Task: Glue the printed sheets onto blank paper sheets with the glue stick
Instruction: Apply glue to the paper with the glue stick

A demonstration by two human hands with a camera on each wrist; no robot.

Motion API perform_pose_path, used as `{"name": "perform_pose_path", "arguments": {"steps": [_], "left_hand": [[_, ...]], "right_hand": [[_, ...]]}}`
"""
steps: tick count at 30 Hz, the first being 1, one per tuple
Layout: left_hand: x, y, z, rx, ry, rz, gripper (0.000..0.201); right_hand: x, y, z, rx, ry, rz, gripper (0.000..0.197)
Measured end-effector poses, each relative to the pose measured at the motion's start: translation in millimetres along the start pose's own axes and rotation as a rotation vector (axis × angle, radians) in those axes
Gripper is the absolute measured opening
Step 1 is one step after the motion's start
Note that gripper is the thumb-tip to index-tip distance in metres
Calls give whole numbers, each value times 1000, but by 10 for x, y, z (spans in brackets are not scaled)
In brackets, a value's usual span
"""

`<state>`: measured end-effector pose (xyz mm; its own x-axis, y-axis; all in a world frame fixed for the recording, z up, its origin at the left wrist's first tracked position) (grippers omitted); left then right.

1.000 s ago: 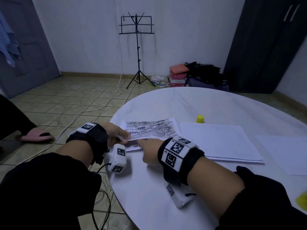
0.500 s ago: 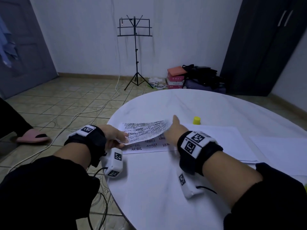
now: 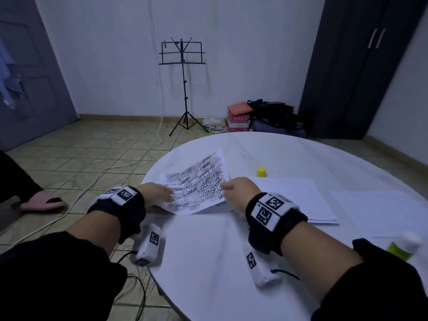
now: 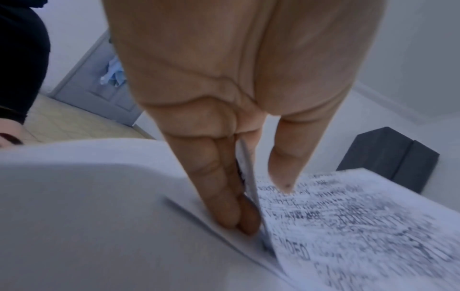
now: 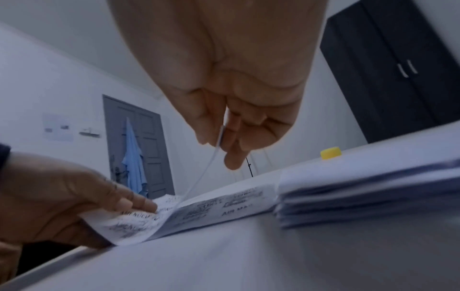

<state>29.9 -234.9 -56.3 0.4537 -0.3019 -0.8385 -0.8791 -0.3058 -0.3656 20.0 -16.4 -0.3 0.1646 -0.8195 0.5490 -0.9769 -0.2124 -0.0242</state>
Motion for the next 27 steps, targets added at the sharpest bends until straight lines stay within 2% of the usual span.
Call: {"name": "perform_pose_path", "arguments": {"steps": [5, 9, 11, 15, 19, 24, 27], "left_hand": [[-157, -215, 76, -7, 163, 99, 45], [-412, -569, 186, -36, 539, 300, 49], [-481, -752, 308, -10, 548, 360, 48], [-446, -1114, 657, 112, 562, 395, 44], [-337, -1402, 1098, 257, 659, 405, 54], [-201, -1598, 1544, 310, 777, 382, 70], [-176, -1667, 1717, 306, 868, 360, 74]], "right_hand": [[-96, -201, -54, 37, -126, -23, 34], [-329, -453, -171, 19, -148, 29, 32], [-512, -623, -295, -14, -157, 72, 32], [-964, -1064, -519, -40, -178, 170, 30], [-1376, -1527, -595, 33, -237, 233, 30], [-1700, -1936, -646, 106, -240, 311, 30], [-1813, -2043, -674, 152, -318, 333, 34]]}}
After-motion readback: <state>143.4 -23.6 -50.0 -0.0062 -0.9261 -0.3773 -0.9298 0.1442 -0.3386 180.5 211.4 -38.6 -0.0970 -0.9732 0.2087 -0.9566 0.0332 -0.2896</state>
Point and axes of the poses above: each hand's wrist, its own y-axis towards the middle knuckle, its own z-axis out of the palm, x = y × z, the point moved 8 cm from there along y, towards the middle knuckle, and after that the axes turned 5 degrees about -x, right-handed, at the moved point
